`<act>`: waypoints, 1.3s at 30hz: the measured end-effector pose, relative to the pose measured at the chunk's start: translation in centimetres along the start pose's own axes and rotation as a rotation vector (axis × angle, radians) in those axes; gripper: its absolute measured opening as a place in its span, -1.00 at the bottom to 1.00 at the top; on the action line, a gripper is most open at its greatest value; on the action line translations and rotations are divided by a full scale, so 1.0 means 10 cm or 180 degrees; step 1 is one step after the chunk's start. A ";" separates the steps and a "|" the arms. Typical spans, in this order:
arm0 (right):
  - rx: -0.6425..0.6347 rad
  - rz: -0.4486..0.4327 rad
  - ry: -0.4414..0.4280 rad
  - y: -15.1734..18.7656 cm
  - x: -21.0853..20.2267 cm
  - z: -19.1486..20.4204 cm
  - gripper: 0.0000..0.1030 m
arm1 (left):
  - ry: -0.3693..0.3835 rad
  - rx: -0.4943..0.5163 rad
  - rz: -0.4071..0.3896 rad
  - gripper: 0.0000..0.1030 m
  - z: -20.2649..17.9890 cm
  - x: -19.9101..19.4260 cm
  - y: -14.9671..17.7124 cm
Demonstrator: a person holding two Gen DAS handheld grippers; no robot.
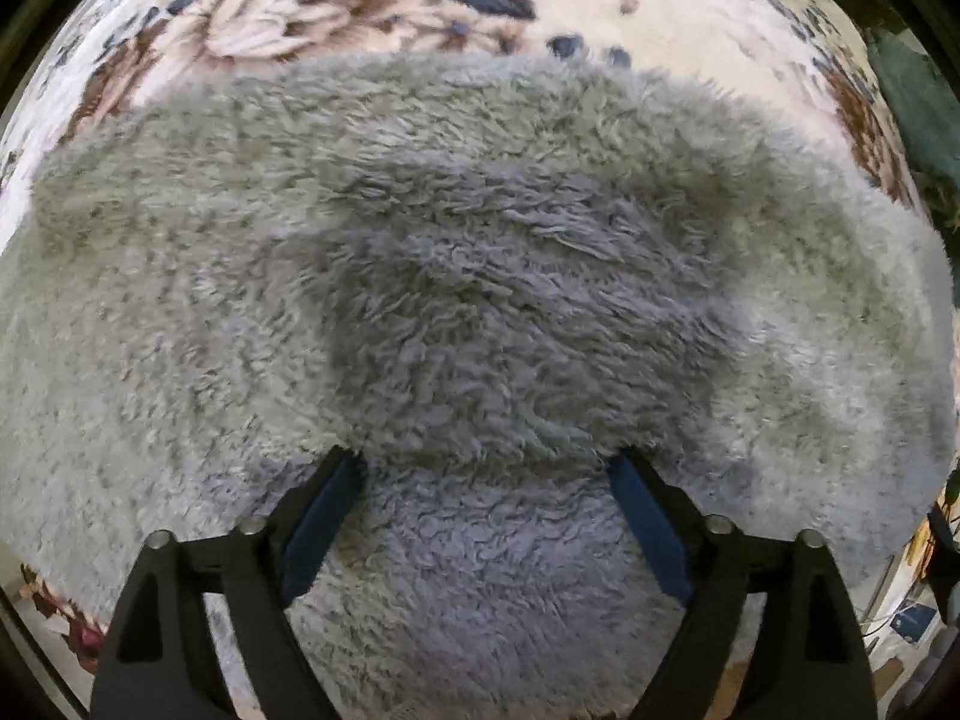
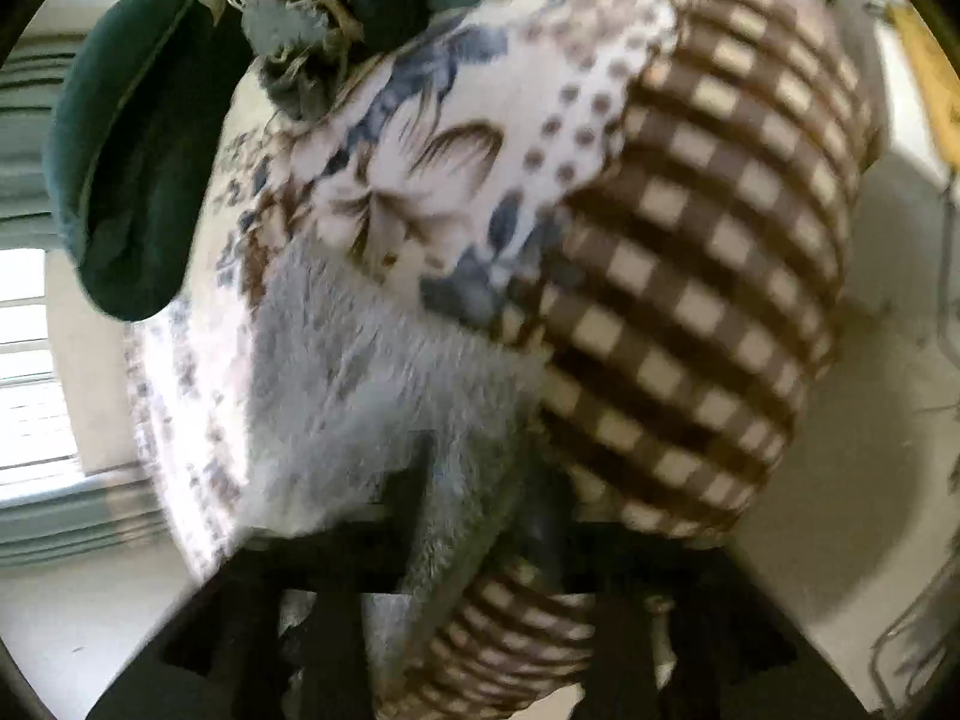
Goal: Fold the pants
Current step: 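Fold the held pants end over with the right tool toward the left tool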
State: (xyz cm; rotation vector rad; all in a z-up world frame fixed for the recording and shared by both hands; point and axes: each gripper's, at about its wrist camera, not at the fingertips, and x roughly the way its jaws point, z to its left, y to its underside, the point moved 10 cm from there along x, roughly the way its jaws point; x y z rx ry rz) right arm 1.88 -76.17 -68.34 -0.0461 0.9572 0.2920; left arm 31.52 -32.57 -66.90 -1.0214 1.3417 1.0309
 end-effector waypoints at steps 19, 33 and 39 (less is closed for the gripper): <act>0.0264 -0.0016 -0.1227 0.06 0.91 0.48 -0.63 | 0.0098 -0.0182 0.0032 1.00 -0.21 0.21 -0.14; -0.1206 -0.0296 -0.1006 1.04 -0.09 2.29 -0.66 | 0.0407 -0.0563 -0.0579 1.00 0.69 -0.87 -0.02; -0.2004 -0.0024 -0.0847 2.31 0.35 3.01 -0.66 | 0.0455 -0.1019 -0.0619 1.00 1.65 -1.11 0.44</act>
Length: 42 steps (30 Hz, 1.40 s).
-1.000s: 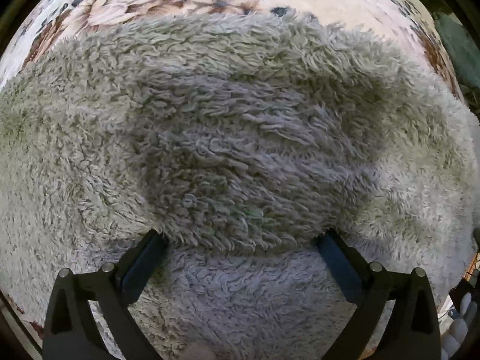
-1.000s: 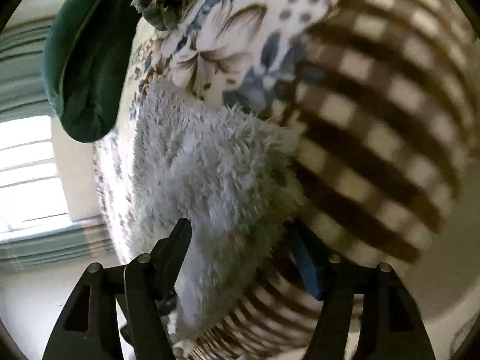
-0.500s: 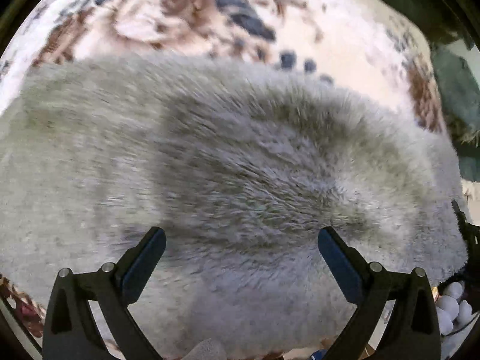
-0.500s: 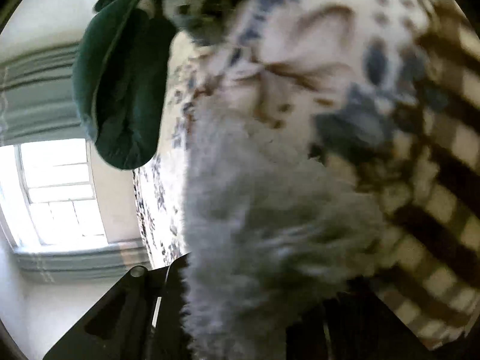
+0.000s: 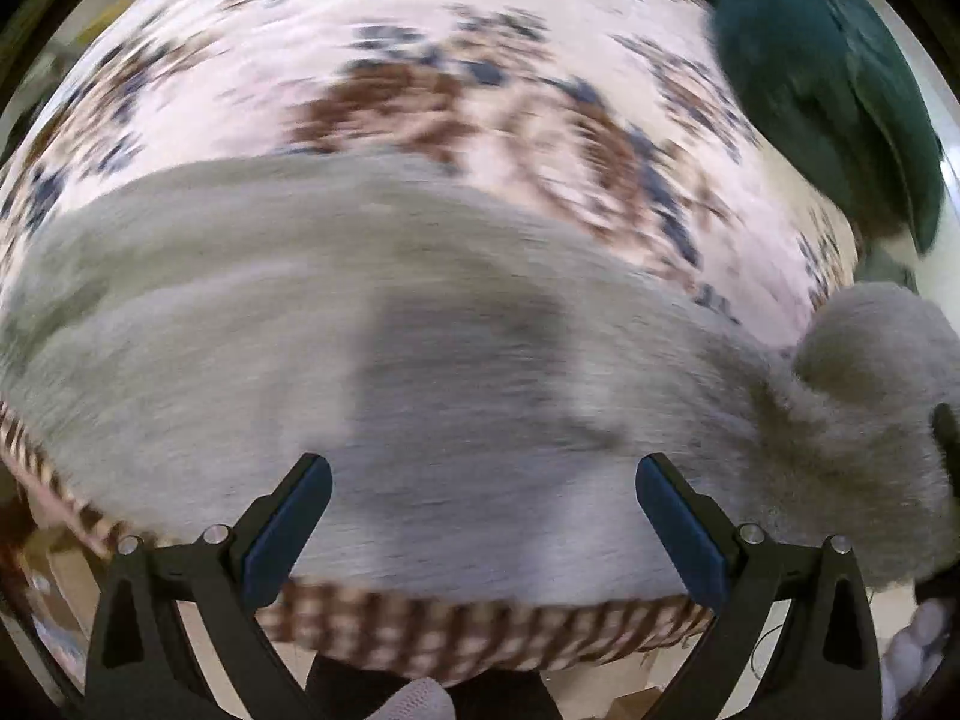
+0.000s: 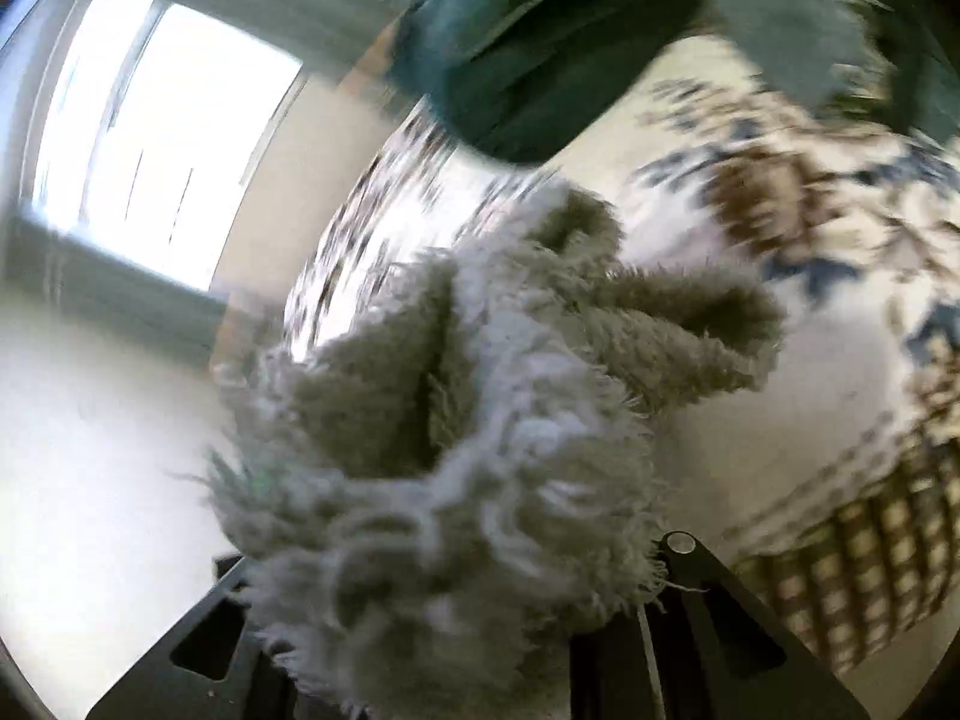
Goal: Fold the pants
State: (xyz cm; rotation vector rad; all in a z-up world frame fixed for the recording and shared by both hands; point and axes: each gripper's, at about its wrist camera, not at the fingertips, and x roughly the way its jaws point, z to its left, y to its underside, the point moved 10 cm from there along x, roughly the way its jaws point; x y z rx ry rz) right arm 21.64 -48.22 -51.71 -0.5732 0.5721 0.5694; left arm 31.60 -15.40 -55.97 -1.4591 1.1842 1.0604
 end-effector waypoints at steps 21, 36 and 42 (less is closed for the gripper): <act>-0.1244 0.1643 0.0225 2.30 1.49 1.08 0.35 | -0.0194 -0.0767 -0.0144 1.00 1.84 -0.37 -0.02; 0.0007 0.1050 0.1616 1.21 0.79 -0.90 0.36 | 0.0052 0.0377 0.0145 0.30 0.09 0.55 -0.36; 0.0177 0.1084 0.1653 1.22 0.82 -1.14 0.36 | 0.0035 0.0620 -0.0170 -0.87 -0.07 0.49 -0.37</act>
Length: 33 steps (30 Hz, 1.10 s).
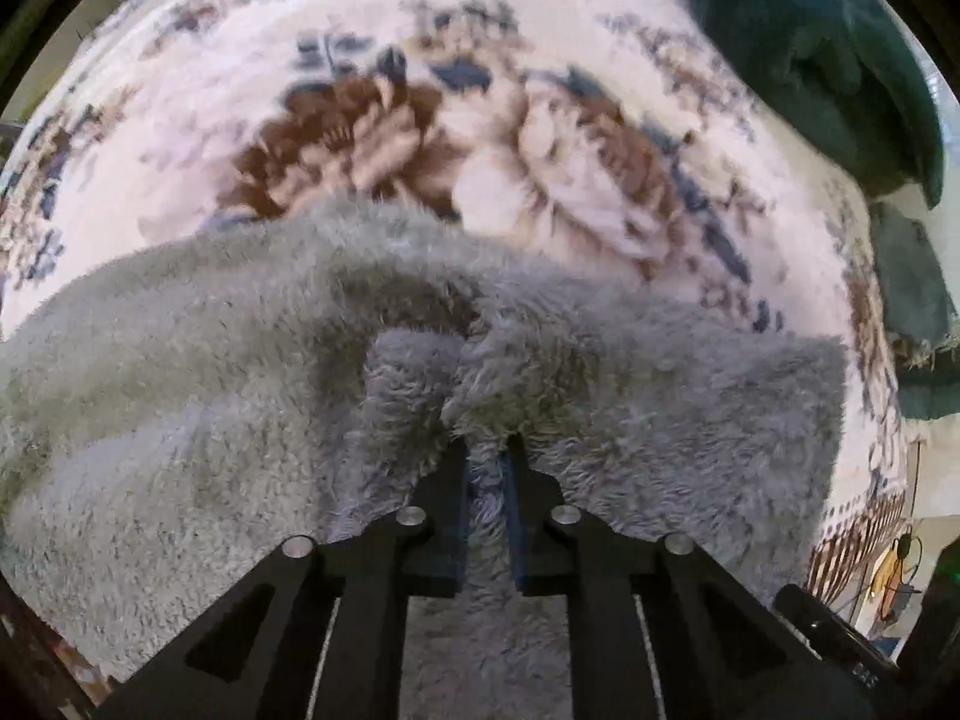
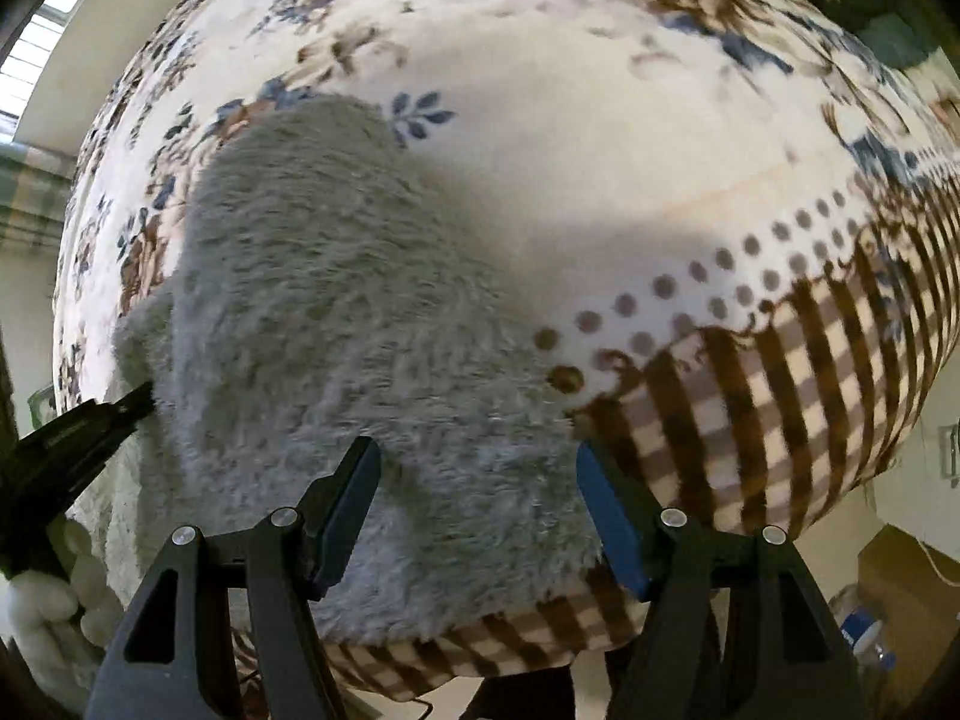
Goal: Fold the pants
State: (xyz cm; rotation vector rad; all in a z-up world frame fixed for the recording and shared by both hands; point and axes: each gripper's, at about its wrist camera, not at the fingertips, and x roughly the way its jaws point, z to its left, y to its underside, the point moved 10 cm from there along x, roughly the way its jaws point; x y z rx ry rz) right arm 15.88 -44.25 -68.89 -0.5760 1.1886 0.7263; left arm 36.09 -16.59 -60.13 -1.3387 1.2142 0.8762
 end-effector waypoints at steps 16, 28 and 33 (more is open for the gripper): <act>-0.0094 0.0220 -0.0135 -0.03 -0.11 0.03 0.36 | 0.0273 -0.0756 0.0241 -0.80 0.59 -0.11 0.06; -0.0188 0.0351 -0.0105 0.13 -0.11 0.13 0.37 | 0.0615 -0.1162 0.0418 -0.17 0.63 -0.48 0.67; -0.0257 0.0377 0.0027 0.15 -0.05 0.13 0.37 | 0.0337 -0.0796 0.0589 -0.23 0.50 -0.29 1.00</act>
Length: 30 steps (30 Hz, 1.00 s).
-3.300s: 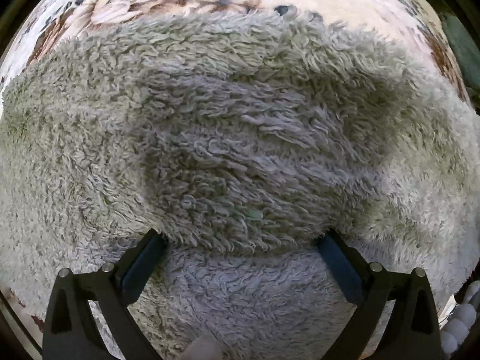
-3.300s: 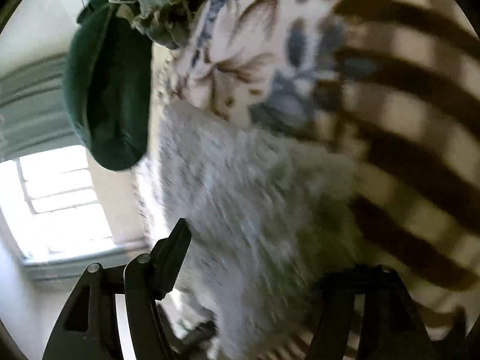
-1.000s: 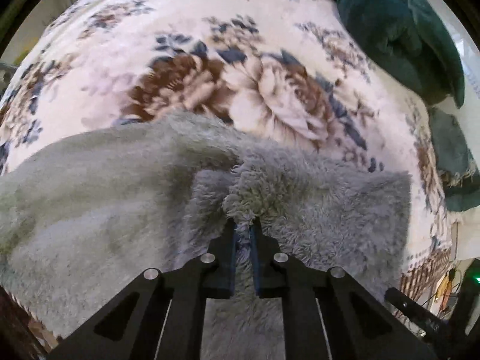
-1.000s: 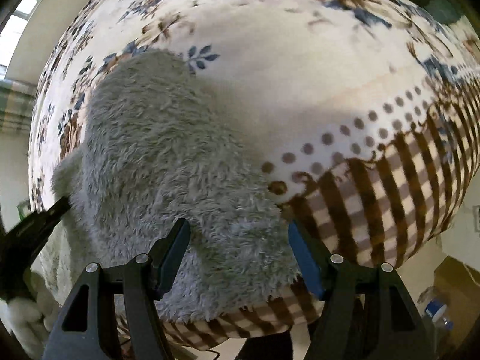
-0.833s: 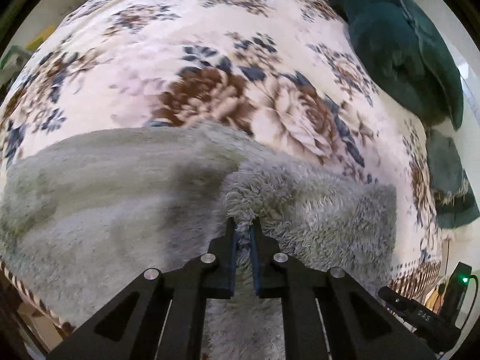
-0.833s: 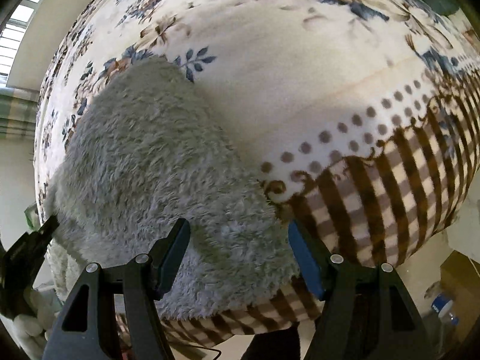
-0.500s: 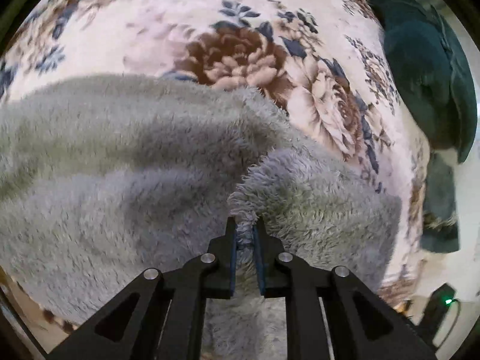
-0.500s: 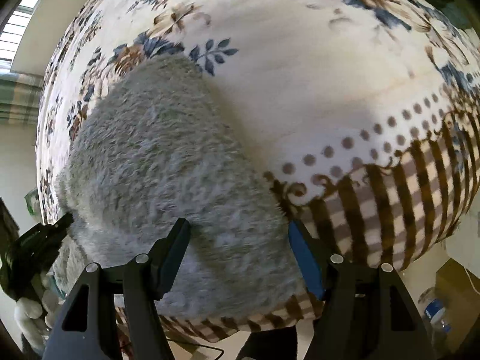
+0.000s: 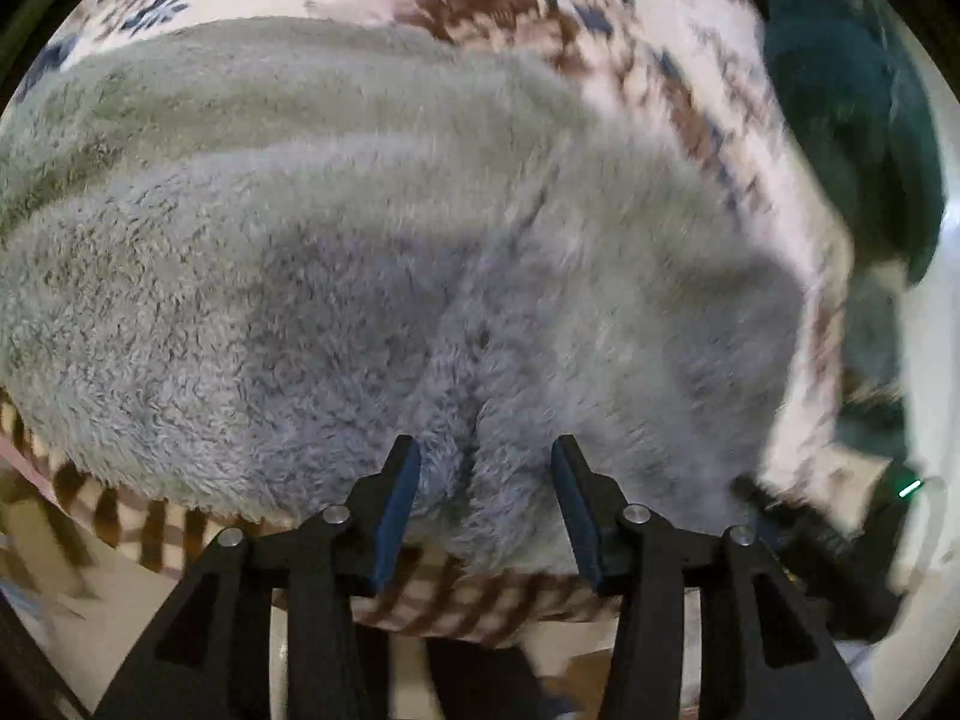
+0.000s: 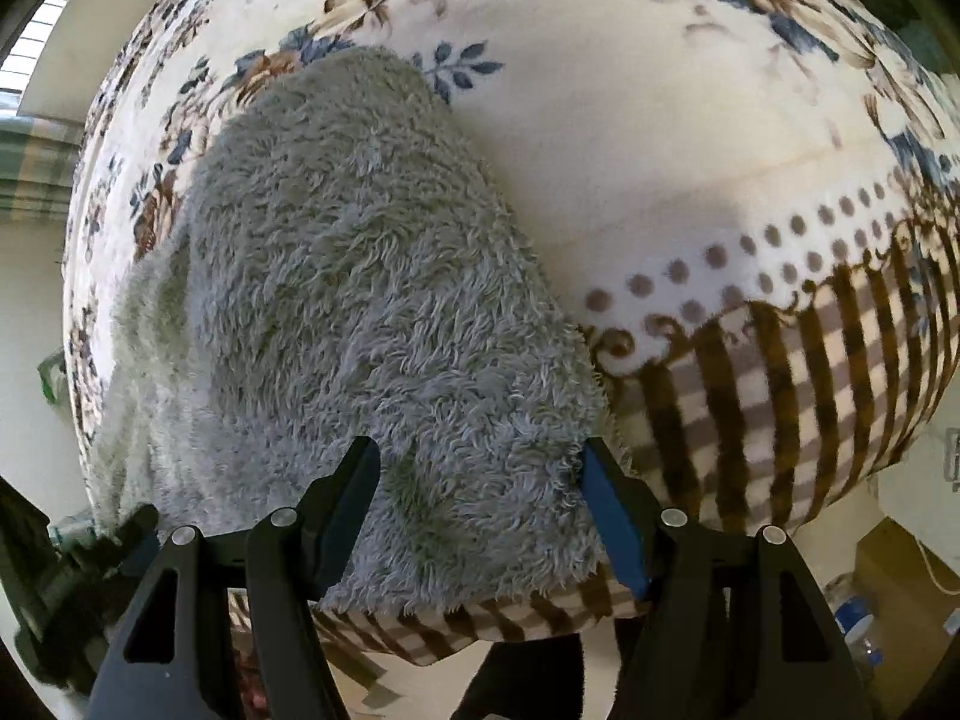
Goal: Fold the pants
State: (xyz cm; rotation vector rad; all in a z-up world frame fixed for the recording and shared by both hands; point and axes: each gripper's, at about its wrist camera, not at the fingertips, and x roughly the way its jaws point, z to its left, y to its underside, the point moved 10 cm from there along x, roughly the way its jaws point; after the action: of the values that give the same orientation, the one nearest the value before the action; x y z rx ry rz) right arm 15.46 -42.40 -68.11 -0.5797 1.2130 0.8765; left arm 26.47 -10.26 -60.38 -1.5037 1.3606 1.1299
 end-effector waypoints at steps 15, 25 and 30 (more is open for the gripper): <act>-0.0083 0.0082 0.0080 0.01 0.16 0.16 0.37 | 0.0153 -0.0218 -0.0366 -0.90 0.46 -0.28 -0.15; 0.0009 0.0074 0.0003 0.00 0.14 0.18 0.38 | 0.0802 -0.0561 -0.0179 -0.12 0.33 0.00 -0.26; -0.0014 0.0085 0.0054 -0.02 0.14 0.15 0.38 | 0.0727 -0.0239 0.0096 -0.10 0.09 0.35 -0.20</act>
State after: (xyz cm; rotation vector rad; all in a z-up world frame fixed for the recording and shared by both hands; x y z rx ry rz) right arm 16.58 -40.95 -69.05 -0.5766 1.2368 0.8987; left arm 28.41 -10.15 -64.00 -1.7138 1.5122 1.0628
